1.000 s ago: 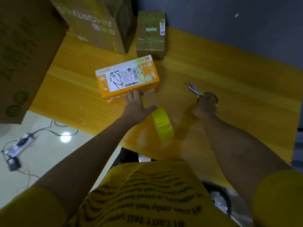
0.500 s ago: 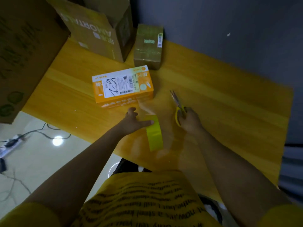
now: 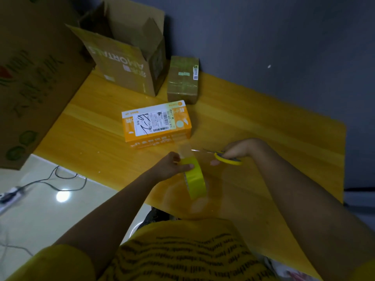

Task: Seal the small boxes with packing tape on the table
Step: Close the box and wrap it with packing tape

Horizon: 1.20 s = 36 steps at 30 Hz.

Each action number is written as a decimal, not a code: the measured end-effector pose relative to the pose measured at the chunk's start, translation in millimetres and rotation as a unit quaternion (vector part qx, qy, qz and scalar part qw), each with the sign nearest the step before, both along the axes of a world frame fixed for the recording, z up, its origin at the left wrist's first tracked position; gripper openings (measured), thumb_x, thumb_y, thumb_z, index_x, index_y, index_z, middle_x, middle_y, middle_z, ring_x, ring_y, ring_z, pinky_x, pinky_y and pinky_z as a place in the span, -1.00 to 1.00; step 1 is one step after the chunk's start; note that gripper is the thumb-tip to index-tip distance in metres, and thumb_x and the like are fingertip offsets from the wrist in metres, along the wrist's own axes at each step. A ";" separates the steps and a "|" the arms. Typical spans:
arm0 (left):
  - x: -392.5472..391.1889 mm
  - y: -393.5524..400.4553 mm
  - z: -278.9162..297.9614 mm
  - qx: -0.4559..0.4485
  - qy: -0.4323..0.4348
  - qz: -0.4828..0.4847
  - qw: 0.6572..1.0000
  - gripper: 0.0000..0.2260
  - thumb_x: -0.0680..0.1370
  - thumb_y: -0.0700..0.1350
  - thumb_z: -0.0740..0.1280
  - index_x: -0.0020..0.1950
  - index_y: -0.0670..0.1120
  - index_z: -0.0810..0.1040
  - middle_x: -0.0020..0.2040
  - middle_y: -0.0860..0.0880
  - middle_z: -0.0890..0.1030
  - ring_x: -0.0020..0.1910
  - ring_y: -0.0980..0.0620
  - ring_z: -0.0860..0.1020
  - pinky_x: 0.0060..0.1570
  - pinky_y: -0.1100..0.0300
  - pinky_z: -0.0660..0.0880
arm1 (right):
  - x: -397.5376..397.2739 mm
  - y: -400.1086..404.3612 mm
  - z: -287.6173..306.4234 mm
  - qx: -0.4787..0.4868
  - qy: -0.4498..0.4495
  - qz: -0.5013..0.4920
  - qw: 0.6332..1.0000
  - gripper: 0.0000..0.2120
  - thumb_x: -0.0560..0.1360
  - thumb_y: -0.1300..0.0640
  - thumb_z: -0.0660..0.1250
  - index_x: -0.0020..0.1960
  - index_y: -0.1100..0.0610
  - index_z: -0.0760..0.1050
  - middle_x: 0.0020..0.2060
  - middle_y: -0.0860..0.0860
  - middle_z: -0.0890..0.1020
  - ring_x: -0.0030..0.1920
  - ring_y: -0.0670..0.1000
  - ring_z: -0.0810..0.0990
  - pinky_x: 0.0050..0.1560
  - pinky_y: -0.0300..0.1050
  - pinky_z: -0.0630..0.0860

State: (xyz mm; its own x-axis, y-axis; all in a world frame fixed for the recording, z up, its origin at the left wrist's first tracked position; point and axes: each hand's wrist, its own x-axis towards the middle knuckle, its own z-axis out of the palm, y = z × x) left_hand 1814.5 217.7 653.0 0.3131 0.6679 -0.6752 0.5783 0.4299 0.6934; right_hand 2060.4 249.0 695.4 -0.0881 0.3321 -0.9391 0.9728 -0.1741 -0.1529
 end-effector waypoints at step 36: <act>6.9 8.1 1.8 -0.060 -0.073 0.138 0.986 -0.87 0.51 -0.12 0.42 -0.04 -0.12 0.52 -0.17 0.02 0.50 -0.20 0.16 0.44 -0.27 0.29 0.36 | -16.2 34.1 15.9 0.070 -0.052 0.097 0.991 -0.35 0.30 -0.43 0.37 0.07 0.11 0.56 0.07 0.01 0.55 0.08 0.08 0.52 0.12 -0.04 0.50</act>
State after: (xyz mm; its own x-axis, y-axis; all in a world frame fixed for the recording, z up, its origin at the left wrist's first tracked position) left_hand 1821.4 225.8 654.8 0.2301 0.6600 -0.7152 0.3254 0.6404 0.6957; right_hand 2044.2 283.1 711.3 -0.0677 0.4462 -0.8924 0.9977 0.0335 -0.0590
